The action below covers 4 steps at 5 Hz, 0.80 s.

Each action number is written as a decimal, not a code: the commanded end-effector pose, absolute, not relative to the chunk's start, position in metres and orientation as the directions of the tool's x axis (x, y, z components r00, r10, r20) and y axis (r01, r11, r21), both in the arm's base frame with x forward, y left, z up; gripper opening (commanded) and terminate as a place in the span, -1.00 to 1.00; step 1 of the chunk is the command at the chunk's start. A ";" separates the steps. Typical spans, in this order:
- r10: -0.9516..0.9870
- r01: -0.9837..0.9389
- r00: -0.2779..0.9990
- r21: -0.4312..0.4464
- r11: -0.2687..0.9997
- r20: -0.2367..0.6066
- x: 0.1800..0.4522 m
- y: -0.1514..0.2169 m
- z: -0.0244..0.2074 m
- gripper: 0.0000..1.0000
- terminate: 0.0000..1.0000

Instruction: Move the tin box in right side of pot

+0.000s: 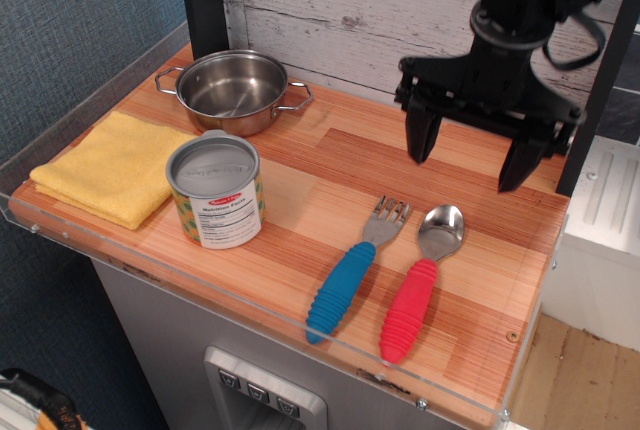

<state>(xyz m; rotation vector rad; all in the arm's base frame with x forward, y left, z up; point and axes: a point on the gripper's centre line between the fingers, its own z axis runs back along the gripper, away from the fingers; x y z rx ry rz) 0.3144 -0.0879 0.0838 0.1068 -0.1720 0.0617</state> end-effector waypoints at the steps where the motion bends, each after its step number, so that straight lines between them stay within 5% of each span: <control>1: -0.032 0.015 0.996 0.192 0.981 0.089 0.254 -0.049 0.102 1.00 -1.00; 4: -0.080 0.084 0.996 0.216 0.973 -0.029 0.195 0.026 0.083 1.00 -1.00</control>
